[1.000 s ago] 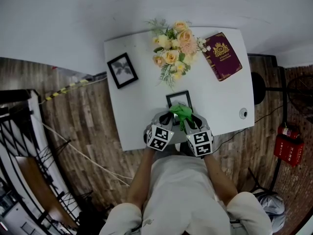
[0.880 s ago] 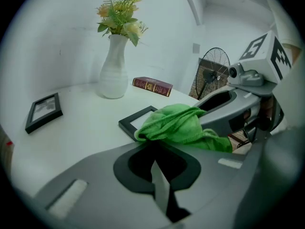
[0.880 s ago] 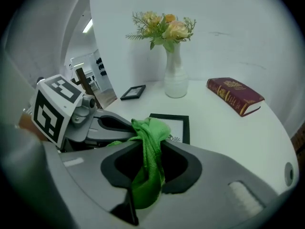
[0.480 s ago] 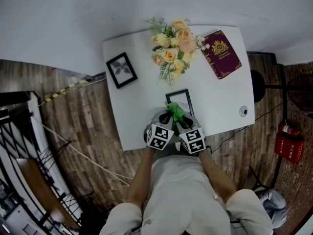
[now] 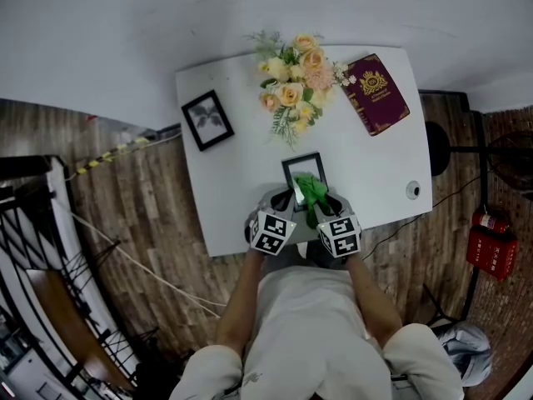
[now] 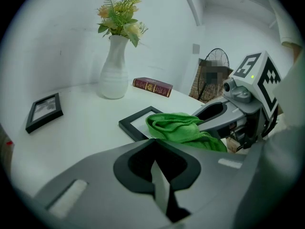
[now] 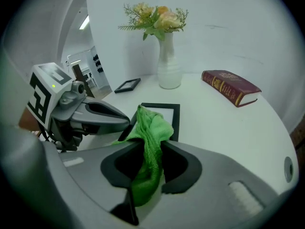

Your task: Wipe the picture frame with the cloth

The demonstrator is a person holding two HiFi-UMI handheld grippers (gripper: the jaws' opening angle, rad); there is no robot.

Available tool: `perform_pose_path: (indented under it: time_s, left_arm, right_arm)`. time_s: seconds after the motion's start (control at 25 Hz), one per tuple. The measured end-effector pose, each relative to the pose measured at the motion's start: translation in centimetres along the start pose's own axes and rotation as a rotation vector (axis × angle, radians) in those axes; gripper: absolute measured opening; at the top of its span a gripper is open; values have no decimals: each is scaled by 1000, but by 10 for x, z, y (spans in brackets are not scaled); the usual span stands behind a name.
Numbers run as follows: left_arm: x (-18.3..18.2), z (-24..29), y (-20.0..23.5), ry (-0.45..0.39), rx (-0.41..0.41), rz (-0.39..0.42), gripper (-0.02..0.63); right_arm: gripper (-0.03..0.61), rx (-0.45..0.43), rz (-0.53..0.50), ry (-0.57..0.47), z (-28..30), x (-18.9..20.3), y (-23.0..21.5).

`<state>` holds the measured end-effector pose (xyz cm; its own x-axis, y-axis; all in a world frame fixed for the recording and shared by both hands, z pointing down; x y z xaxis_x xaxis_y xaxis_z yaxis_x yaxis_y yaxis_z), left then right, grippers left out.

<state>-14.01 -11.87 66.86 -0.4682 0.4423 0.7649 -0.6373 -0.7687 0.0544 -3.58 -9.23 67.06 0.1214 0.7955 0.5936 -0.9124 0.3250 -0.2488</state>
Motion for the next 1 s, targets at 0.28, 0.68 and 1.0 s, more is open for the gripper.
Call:
perform_pose_path:
  time_s: [0.28,0.68,1.0]
  left_arm:
    - [1,0,-1,6,-4,-5,20]
    - [0,0,-1,9,-45,-18,20]
    - [-5,-20,11,-14,-164,-101,20]
  right_arm:
    - [100,37,-20,1,-11,0,-21]
    - [97,114,12,-11,-35,9,-49]
    - [97,116,-19,-127,-65,-19,-68]
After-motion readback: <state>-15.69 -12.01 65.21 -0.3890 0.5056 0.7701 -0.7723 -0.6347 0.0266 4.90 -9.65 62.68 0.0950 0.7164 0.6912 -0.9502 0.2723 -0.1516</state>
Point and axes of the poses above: the fingertips, and each gripper's own axes: z forward along the fingers, y to its left, x out of its underside, the point moved 4 cm from there along -z, backward along the fingers, and after that the axes turned 9 degrees about z, right-handed, at the moved point
